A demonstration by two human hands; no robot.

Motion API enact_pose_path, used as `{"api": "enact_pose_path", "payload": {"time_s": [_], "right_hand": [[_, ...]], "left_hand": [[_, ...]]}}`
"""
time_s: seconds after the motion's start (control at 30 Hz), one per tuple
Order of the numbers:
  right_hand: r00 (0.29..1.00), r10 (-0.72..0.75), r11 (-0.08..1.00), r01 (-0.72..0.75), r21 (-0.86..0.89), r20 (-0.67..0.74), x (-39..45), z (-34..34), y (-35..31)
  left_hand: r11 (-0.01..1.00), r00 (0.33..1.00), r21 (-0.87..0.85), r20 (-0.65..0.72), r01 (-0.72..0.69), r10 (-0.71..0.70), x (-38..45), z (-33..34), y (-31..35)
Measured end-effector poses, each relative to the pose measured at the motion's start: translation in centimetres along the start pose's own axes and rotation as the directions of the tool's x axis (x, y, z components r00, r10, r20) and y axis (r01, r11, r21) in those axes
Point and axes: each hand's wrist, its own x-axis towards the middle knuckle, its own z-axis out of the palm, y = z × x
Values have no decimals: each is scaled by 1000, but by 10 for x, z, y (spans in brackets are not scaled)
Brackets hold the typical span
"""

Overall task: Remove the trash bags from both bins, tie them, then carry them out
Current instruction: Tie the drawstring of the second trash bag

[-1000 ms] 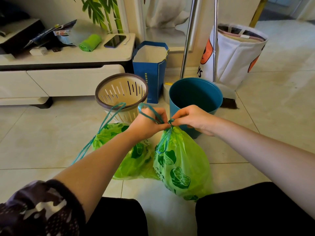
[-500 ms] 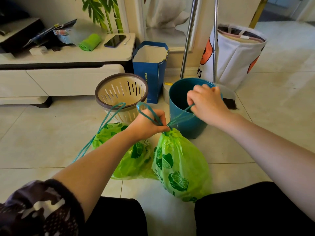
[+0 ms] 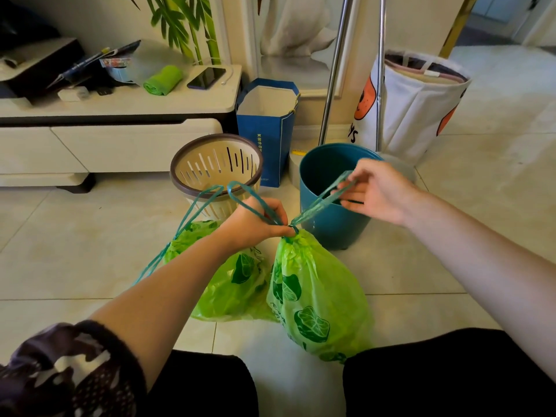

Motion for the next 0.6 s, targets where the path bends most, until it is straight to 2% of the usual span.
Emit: {"api": "enact_pose_path", "payload": {"time_s": [0.07,0.13,0.2,0.3,0.37,0.5,0.6], "right_hand": [[999,-5,951,-9,309,45,2,-5,-6],[997,-10,910,-22,414,75,3,-9,-7],[997,22,925,-47,376,72,8,-14,-2],[994,107,954,-103,282,1,17,-24,8],[991,132,961,-122,249,-23,18,-30,10],[993,30,966,-57,253,112,7,-15,-1],[965,-90,994,71,82,245,-12,17,-7]], "left_hand": [[999,1000,-34,-24,-2,1,-1,-5,4],[996,999,-85,-39,13,-17,-1,-9,7],[997,999,-64,16,52,-52,-2,-11,5],[987,981,143,171,72,-96,-4,-7,-2],[972,967,222,220,78,-128,-4,-3,-4],[972,956,215,254,92,-147,2,1,3],[980,955,193,275,57,-109,5,3,12]]}}
